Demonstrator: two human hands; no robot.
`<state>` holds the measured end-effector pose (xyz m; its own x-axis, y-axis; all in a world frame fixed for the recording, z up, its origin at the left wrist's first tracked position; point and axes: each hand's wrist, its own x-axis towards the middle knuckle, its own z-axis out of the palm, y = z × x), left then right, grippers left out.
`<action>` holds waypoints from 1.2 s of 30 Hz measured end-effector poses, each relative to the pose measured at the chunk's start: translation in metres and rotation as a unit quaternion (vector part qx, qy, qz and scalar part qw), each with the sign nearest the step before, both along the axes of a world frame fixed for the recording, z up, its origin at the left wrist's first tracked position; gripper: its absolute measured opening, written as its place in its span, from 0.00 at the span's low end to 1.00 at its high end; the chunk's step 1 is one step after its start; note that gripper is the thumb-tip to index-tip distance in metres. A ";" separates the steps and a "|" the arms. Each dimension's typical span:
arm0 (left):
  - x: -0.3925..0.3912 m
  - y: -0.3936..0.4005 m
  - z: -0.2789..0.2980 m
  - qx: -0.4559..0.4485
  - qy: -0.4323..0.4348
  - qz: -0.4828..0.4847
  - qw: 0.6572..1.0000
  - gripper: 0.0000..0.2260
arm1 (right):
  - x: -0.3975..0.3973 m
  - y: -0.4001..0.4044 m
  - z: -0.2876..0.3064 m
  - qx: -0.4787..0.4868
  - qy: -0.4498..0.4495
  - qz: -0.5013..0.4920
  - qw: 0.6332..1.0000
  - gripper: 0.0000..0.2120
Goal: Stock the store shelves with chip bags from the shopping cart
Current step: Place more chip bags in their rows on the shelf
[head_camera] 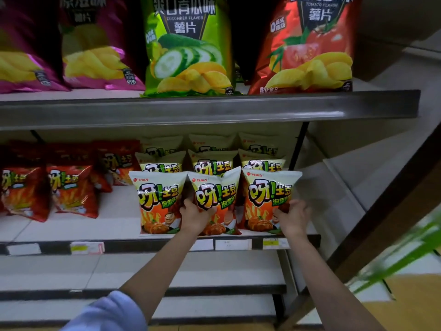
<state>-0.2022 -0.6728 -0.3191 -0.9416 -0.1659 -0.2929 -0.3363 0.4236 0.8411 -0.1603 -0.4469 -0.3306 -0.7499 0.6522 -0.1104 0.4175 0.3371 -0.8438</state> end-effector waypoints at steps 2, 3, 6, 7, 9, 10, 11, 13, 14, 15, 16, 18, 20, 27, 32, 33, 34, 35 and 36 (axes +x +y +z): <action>0.005 -0.001 0.003 -0.008 0.000 -0.001 1.000 0.36 | 0.001 -0.003 0.002 -0.006 0.003 0.001 1.000 0.18; 0.007 -0.001 0.004 -0.011 0.001 -0.003 1.000 0.36 | 0.002 -0.006 0.005 -0.006 0.008 0.006 1.000 0.17; 0.011 -0.005 0.005 0.006 0.002 -0.004 1.000 0.35 | 0.004 -0.016 0.013 0.000 0.034 0.035 0.999 0.13; 0.013 -0.007 0.006 0.020 0.005 -0.003 1.000 0.34 | 0.002 -0.022 0.015 0.001 0.041 0.046 0.998 0.13; 0.017 -0.014 0.009 0.060 0.014 0.009 0.998 0.32 | -0.001 -0.037 0.023 0.007 0.058 0.077 0.995 0.12; 0.020 -0.019 0.012 0.080 0.018 0.018 0.996 0.31 | -0.004 -0.045 0.027 0.010 0.066 0.091 0.994 0.13; 0.023 -0.023 0.016 0.099 0.024 0.027 0.994 0.28 | -0.007 -0.054 0.031 0.011 0.075 0.105 0.992 0.13; 0.030 -0.036 0.024 0.122 0.048 0.048 0.990 0.23 | -0.014 -0.077 0.038 0.001 0.095 0.141 0.985 0.13; 0.032 -0.044 0.028 0.123 0.062 0.060 0.989 0.21 | -0.017 -0.089 0.040 -0.007 0.103 0.157 0.982 0.13; 0.034 -0.053 0.031 0.119 0.075 0.075 0.987 0.20 | -0.019 -0.101 0.042 -0.014 0.111 0.172 0.979 0.12; 0.035 -0.064 0.033 0.118 0.090 0.092 0.985 0.19 | -0.023 -0.115 0.043 -0.020 0.118 0.187 0.975 0.11; 0.039 -0.090 0.038 0.123 0.110 0.126 0.978 0.18 | -0.028 -0.143 0.043 -0.021 0.122 0.228 0.966 0.10; 0.042 -0.116 0.040 0.126 0.116 0.153 0.973 0.18 | -0.031 -0.171 0.045 -0.024 0.127 0.264 0.956 0.11; 0.067 -0.235 0.046 0.139 0.133 0.268 0.944 0.18 | -0.036 -0.309 0.055 -0.045 0.129 0.372 0.918 0.11; 0.094 -0.341 0.052 0.149 0.169 0.338 0.914 0.16 | -0.025 -0.432 0.064 -0.063 0.127 0.461 0.876 0.10; 0.100 -0.363 0.053 0.147 0.174 0.353 0.907 0.15 | -0.022 -0.459 0.065 -0.069 0.127 0.479 0.866 0.10; 0.108 -0.386 0.054 0.146 0.180 0.368 0.900 0.14 | -0.019 -0.485 0.065 -0.070 0.126 0.498 0.855 0.10; 0.115 -0.409 0.053 0.147 0.185 0.383 0.893 0.12 | -0.016 -0.511 0.066 -0.070 0.123 0.515 0.845 0.10; 0.123 -0.432 0.053 0.150 0.193 0.401 0.883 0.12 | -0.014 -0.538 0.066 -0.070 0.116 0.532 0.836 0.10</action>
<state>-0.0793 -1.1049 -0.2660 -0.5962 -0.7938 -0.1201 -0.0911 -0.0818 0.9925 -0.1739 -0.9848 -0.2648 -0.9094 -0.4041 0.0987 -0.2354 0.3043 -0.9230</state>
